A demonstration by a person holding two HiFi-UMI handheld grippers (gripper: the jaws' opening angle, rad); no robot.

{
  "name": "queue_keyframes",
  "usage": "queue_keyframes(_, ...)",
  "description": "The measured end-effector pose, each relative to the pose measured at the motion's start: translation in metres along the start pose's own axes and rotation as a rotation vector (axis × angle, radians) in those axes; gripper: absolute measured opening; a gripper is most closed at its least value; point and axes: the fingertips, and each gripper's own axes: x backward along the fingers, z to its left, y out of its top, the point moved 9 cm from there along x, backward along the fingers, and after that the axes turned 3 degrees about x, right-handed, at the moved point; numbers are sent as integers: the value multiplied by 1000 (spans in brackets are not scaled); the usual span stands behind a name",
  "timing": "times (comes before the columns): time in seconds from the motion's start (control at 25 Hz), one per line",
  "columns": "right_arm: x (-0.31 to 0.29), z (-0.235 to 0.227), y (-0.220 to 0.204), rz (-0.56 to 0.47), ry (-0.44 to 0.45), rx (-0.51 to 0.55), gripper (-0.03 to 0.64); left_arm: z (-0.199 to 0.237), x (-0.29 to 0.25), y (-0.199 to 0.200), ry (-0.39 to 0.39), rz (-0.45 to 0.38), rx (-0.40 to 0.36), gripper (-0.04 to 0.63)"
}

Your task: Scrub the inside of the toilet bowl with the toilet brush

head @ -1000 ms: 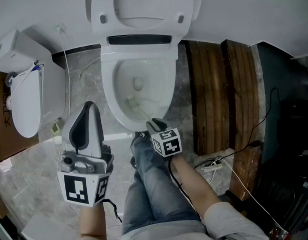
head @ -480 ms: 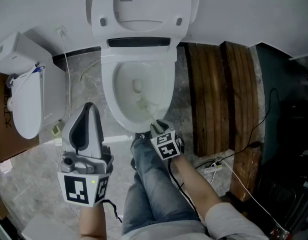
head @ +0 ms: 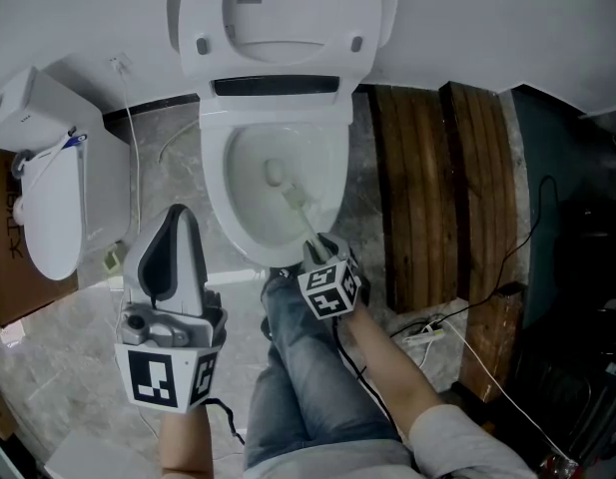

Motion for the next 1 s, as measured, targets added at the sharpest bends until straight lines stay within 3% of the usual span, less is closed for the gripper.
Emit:
queue_keyframes(0.48,-12,-27,15,-31,-95,-103,106,9,-12,-6,5,14,11,3)
queue_keyframes(1.0,-33,-54,43,-50,-151,-129,106,24,-30,-15,24,31,28,3)
